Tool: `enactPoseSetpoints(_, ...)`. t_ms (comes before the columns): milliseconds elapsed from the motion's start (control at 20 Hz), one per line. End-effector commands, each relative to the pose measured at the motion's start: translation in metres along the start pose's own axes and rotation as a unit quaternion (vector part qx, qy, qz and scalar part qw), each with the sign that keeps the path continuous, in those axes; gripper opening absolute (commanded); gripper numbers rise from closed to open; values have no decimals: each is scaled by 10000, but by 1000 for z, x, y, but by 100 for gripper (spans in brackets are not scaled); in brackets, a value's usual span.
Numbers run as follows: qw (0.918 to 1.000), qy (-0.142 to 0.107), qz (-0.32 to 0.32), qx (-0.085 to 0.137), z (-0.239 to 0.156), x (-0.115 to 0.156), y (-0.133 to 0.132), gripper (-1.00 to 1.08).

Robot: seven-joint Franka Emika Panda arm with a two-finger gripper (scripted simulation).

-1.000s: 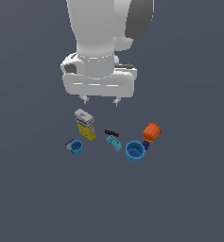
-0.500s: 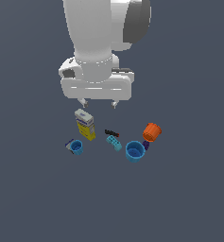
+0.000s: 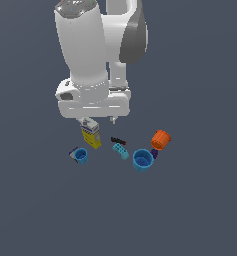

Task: Pick up a designated object from a clutter of objects.

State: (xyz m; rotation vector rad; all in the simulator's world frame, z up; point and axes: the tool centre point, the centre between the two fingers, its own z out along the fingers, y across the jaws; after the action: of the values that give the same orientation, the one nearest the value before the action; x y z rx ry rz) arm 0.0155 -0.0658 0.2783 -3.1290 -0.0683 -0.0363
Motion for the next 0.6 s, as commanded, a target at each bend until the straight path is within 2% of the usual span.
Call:
enactPoseSetpoints(0, 9998, -8, -221, -2, 14, 3, 10, 100)
enactPoseSetpoints(550, 9923, -41, -1239, -11, 78, 7, 54, 100)
